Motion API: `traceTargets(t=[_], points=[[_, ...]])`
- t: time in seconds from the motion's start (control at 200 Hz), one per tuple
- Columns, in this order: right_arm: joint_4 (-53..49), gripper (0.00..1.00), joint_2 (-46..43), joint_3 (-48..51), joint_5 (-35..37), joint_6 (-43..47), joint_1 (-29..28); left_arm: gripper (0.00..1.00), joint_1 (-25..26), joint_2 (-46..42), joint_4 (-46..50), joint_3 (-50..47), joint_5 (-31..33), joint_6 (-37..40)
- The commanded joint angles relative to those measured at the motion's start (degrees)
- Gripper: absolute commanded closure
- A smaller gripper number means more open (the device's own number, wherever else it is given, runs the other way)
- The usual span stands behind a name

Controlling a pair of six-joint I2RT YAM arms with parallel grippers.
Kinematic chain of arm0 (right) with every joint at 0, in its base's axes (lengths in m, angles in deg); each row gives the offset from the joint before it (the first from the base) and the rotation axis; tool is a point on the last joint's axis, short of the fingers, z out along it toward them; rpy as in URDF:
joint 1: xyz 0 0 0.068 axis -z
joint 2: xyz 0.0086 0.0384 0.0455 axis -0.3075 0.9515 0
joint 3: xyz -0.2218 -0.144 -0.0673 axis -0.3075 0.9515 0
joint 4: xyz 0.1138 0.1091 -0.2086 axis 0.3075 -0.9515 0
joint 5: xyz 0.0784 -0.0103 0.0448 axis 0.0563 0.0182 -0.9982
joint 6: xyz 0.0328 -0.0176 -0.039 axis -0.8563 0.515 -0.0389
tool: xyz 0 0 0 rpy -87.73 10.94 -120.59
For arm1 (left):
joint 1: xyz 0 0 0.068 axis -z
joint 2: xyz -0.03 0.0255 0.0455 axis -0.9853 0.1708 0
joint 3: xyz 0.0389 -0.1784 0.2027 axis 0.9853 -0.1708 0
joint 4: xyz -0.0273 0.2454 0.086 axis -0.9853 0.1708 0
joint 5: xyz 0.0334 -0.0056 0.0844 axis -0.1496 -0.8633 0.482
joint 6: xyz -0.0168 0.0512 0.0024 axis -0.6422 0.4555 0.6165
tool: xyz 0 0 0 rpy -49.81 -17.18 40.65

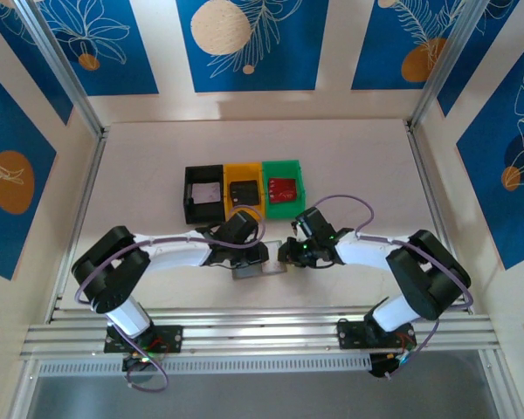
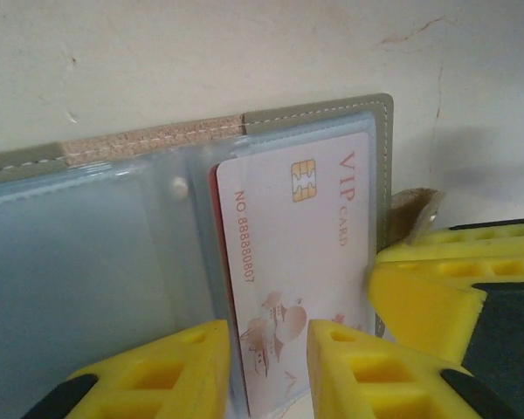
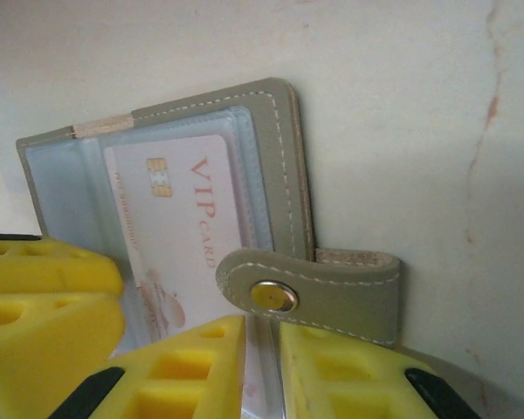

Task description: Take the credit cards out of the card holder

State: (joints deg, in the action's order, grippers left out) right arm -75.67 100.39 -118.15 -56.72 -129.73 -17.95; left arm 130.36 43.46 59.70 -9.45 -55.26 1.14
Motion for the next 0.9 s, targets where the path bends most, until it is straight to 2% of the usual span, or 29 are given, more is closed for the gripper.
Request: traceTargets(t=[0.0, 0.455, 0.68, 0.895], points=[[0.29, 0.80, 2.03, -1.15, 0.23, 0.88, 0.26, 0.71, 0.77, 1.03, -0.19, 1.19, 0.76, -0.46], [2.24, 0.81, 4.42, -0.52, -1.04, 0.32, -0.44, 0.71, 0.87, 1.40, -0.54, 0.78, 0.84, -0.39], [1.82, 0.84, 4.29, -0.33, -0.70, 0.63, -0.36, 0.71, 0.89, -1.50, 3.78, 0.23, 4.91, 1.35], [2.20, 0.84, 4.99, -0.79, -1.39, 0.30, -0.68, 0.71, 0.96, -1.37, 4.00, 0.04, 5.48, 1.34]])
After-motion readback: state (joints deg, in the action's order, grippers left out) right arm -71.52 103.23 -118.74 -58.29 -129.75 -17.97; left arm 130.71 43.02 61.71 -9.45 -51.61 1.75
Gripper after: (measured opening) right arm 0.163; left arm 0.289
